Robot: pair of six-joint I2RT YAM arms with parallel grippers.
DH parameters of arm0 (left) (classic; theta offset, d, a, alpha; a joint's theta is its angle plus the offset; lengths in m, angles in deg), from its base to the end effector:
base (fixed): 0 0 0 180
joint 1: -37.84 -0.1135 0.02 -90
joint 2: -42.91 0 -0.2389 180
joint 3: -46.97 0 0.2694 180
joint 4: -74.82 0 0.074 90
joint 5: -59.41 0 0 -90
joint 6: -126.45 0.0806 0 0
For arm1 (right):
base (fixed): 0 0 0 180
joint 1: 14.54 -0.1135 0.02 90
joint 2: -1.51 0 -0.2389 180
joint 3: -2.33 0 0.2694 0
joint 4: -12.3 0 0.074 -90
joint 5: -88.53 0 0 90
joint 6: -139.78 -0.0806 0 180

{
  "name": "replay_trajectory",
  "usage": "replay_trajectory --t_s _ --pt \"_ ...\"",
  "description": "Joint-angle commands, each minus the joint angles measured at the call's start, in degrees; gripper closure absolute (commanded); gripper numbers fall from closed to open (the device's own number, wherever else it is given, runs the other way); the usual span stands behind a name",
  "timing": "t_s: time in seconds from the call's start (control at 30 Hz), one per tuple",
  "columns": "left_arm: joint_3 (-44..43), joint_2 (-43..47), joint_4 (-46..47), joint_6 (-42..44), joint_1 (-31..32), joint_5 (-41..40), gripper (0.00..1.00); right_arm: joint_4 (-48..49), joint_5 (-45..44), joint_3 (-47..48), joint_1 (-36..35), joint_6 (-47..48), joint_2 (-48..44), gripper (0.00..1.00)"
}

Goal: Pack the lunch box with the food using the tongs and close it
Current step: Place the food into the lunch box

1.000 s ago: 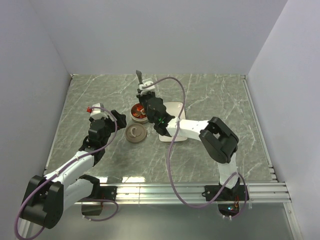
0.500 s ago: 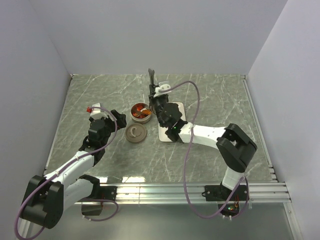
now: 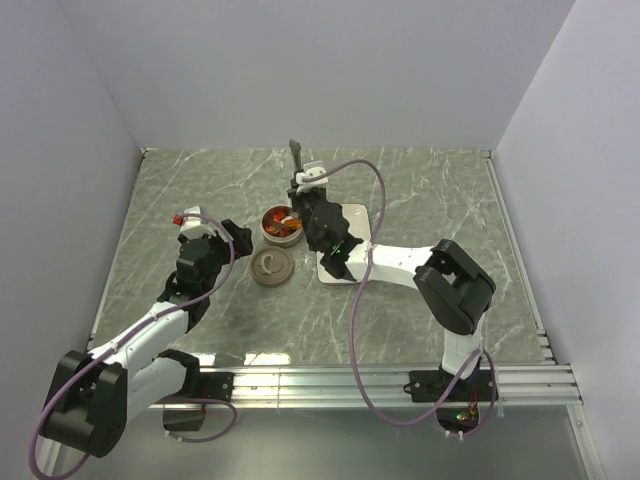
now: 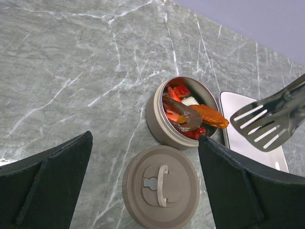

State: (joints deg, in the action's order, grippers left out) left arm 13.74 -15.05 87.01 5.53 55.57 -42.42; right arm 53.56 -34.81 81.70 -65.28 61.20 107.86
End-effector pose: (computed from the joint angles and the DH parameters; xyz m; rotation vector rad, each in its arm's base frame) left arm 0.2786 -0.0717 0.1701 -0.3550 1.7696 -0.4244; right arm 0.3281 0.3315 0.2554 -0.2375 1.3450 0.1922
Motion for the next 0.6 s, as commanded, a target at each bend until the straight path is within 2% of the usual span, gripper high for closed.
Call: replay_trajectory --t_s 0.0,0.23,0.43,0.57 --pt "0.0 0.6 2.4 0.0 -0.2 0.3 0.01 1.6 -0.5 3.7 0.6 0.0 1.3 0.77" --pt "0.0 0.7 2.5 0.0 -0.2 0.3 0.01 -0.1 0.5 4.6 0.6 -1.7 2.4 0.78" --pt "0.1 0.6 2.5 -0.1 -0.2 0.3 0.01 1.1 -2.1 2.9 0.6 -0.3 0.8 0.78" --pt "0.1 0.9 2.5 -0.1 -0.2 -0.1 0.01 5.2 -5.1 -1.6 0.7 2.5 -4.8 0.78"
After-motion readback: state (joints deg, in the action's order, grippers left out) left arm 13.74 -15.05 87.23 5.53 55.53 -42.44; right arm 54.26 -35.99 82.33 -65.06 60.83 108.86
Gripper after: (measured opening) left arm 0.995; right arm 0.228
